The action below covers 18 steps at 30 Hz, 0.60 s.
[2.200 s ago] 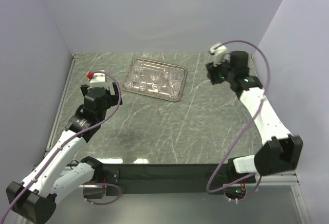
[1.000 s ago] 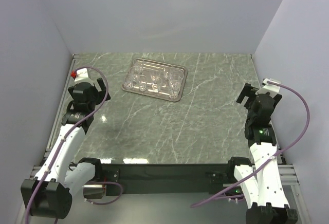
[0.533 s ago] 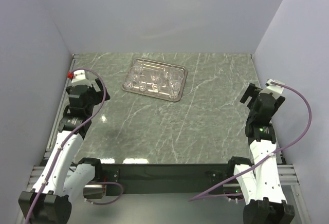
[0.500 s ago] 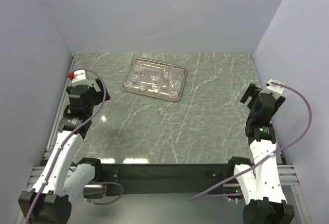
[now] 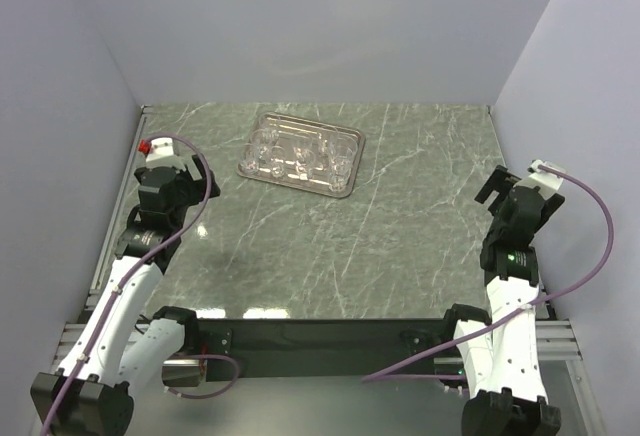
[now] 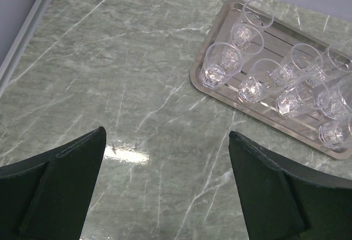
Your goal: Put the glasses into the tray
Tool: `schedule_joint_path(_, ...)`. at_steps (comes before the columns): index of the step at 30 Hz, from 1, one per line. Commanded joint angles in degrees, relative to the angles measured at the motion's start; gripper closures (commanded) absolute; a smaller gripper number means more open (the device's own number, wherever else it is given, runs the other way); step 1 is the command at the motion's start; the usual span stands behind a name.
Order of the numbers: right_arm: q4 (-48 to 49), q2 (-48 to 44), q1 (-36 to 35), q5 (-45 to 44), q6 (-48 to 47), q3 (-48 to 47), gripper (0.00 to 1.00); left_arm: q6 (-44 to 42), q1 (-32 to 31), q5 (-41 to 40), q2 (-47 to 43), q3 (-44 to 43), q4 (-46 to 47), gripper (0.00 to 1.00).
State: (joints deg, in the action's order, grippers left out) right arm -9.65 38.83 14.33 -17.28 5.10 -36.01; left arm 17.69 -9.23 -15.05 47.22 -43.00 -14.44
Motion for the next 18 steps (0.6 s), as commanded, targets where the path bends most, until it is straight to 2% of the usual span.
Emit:
schedule_joint_path(1, 2.53, -1.04, 0.79, 0.32, 1.05, 0.06, 0.02, -0.55, -0.61, -0.68, -1.52, 0.02, 1.43, 0.01)
schedule_joint_path(18, 2.62, -1.56, 1.58, -0.04, 1.05, 0.06, 0.02, -0.82, -2.63, -0.51, -3.45, -0.15, 1.34, 0.01)
